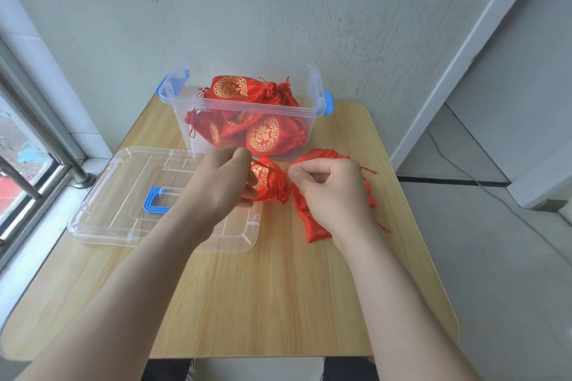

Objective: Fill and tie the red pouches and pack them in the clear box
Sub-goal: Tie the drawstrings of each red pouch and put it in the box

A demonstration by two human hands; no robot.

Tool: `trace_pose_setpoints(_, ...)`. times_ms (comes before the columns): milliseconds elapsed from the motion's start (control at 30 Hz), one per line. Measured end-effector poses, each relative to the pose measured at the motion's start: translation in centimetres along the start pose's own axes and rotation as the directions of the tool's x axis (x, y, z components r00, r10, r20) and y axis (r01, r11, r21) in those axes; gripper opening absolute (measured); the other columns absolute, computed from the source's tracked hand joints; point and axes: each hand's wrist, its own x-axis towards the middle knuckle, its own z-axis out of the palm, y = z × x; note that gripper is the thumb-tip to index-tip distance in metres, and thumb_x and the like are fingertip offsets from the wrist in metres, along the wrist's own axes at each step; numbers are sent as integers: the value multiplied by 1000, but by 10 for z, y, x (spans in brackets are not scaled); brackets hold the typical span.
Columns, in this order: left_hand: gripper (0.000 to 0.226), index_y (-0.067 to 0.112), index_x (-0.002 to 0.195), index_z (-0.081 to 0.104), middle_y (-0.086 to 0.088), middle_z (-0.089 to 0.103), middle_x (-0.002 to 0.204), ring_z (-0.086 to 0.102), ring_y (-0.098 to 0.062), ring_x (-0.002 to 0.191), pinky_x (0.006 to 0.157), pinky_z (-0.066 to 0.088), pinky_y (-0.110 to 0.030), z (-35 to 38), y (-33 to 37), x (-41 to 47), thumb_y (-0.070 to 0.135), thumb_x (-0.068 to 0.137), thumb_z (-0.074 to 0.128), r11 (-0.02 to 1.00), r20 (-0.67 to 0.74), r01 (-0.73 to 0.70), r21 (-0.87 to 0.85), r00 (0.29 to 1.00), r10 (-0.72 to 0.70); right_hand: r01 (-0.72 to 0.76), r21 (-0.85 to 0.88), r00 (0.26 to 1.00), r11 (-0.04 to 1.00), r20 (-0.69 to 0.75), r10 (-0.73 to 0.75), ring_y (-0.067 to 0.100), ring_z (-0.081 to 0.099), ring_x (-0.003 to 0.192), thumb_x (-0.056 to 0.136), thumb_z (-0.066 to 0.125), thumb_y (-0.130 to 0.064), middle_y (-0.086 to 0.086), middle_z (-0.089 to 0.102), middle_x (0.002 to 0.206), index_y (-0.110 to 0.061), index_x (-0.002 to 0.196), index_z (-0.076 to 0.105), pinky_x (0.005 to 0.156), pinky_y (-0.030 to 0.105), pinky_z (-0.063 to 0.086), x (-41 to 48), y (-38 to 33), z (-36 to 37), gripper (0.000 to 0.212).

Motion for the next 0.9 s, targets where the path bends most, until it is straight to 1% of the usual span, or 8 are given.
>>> trace_pose_setpoints(133, 32, 1, 87, 60, -12, 70, 79, 71, -22, 61, 71, 65, -47, -1, -5, 1, 23, 99, 40, 992, -79, 24, 126, 997, -14, 71, -277, 989, 958, -104, -103, 2, 64, 80, 99, 73, -17, -18, 71, 86, -19, 97, 82, 66, 4, 40, 1, 2, 2, 9)
trace_pose_setpoints(233, 43, -5, 75, 58, -15, 70, 61, 74, -36, 65, 73, 64, -49, -8, -8, 2, 28, 97, 41, 957, -175, 46, 286, 985, 4, 55, -393, 990, 918, -96, -101, 12, 64, 89, 104, 67, -18, -7, 75, 99, -18, 97, 77, 67, 16, 34, 1, 4, 2, 11)
trace_pose_setpoints(367, 41, 4, 63, 52, -20, 73, 69, 67, -38, 66, 62, 54, -38, -13, -17, 4, 35, 88, 42, 848, -257, 102, 520, 965, 42, -3, -586, 996, 810, -77, -52, 15, 46, 80, 105, 62, -20, -3, 74, 103, -20, 97, 72, 67, 28, 33, 0, 5, 4, 13)
trace_pose_setpoints(433, 40, 4, 65, 52, -17, 70, 69, 60, -31, 61, 59, 45, -32, -11, -23, 6, 35, 89, 44, 792, -247, 112, 600, 968, 50, -2, -626, 997, 780, -57, -43, 18, 44, 77, 99, 61, -17, -2, 73, 94, -17, 87, 71, 65, 30, 37, -3, 4, 6, 16)
trace_pose_setpoints(567, 37, 9, 66, 45, -4, 49, 62, 47, -24, 55, 54, 33, -27, -13, -28, 7, 39, 87, 50, 687, -243, 140, 713, 968, 56, -43, -530, 999, 847, 0, 51, 20, 67, 59, 83, 66, -22, -3, 70, 63, -16, 70, 72, 57, 36, 60, -7, 2, 5, 15)
trace_pose_setpoints(733, 35, 9, 64, 42, -7, 45, 63, 42, -24, 59, 58, 31, -31, -19, -32, 11, 37, 86, 43, 642, -245, 103, 759, 960, 136, 29, -494, 979, 869, 190, 76, 16, 70, 88, 85, 64, -16, -12, 70, 87, -28, 96, 69, 84, 42, 61, -12, -2, 5, 18)
trace_pose_setpoints(833, 29, 8, 79, 60, -6, 58, 79, 52, -27, 72, 67, 46, -37, -19, -27, 10, 27, 96, 46, 654, -141, 8, 757, 978, 151, 106, -563, 961, 820, 269, 60, 17, 64, 103, 88, 62, -17, -17, 65, 91, -33, 100, 66, 101, 43, 46, -13, -3, 6, 20)
trace_pose_setpoints(900, 34, 14, 82, 67, -2, 66, 86, 59, -28, 84, 80, 54, -44, -18, -22, 6, 38, 90, 43, 689, -59, -58, 722, 988, 145, 142, -593, 953, 792, 298, 51, 20, 58, 111, 88, 62, -22, -17, 64, 95, -32, 102, 65, 99, 42, 36, -13, -1, 10, 17)
